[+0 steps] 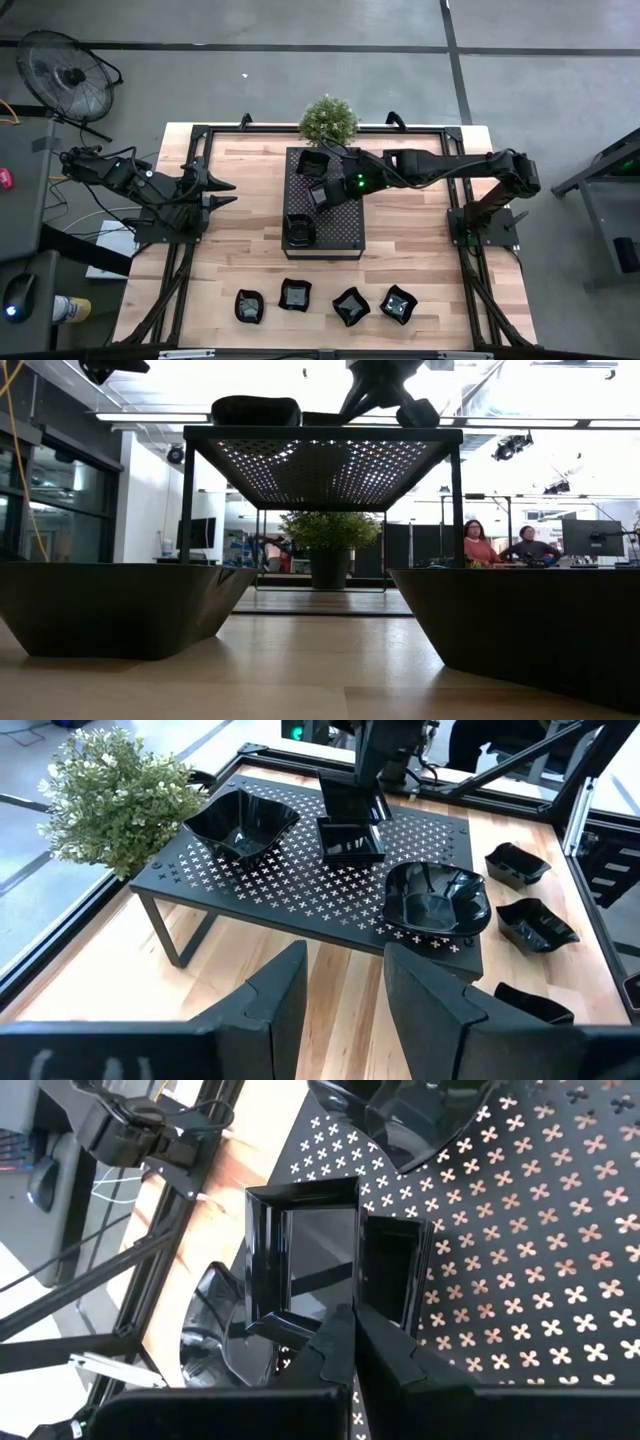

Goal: Pick & Place Mini shaped plates
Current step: Stack the square plate on top of the square plates on the shelf

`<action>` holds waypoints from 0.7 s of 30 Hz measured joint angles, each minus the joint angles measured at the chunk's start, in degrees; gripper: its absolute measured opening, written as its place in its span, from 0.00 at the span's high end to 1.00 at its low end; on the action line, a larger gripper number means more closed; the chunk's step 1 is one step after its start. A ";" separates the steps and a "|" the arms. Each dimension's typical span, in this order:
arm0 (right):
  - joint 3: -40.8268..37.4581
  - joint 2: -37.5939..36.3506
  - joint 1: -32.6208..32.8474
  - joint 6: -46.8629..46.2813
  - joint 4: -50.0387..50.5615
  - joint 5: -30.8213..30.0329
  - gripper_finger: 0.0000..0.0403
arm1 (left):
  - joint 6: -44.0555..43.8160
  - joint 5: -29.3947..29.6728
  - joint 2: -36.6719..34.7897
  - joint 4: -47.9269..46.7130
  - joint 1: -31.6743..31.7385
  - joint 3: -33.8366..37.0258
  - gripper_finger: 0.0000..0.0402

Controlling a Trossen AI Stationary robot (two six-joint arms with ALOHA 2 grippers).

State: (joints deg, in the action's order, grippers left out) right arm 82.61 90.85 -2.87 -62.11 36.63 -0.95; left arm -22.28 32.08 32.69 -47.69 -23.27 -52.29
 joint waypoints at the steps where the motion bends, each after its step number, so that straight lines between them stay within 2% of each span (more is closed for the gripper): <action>1: 0.00 0.00 0.00 -0.44 0.09 -0.02 1.00 | 0.00 0.00 0.00 -0.14 0.00 0.00 0.67; 21: 0.00 -0.04 0.00 -1.96 0.72 0.04 1.00 | -0.01 0.04 0.00 -0.44 0.00 0.00 0.67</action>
State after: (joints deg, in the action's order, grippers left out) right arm 82.61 90.80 -2.87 -64.07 37.35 -0.91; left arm -22.29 32.12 32.69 -48.13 -23.27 -52.29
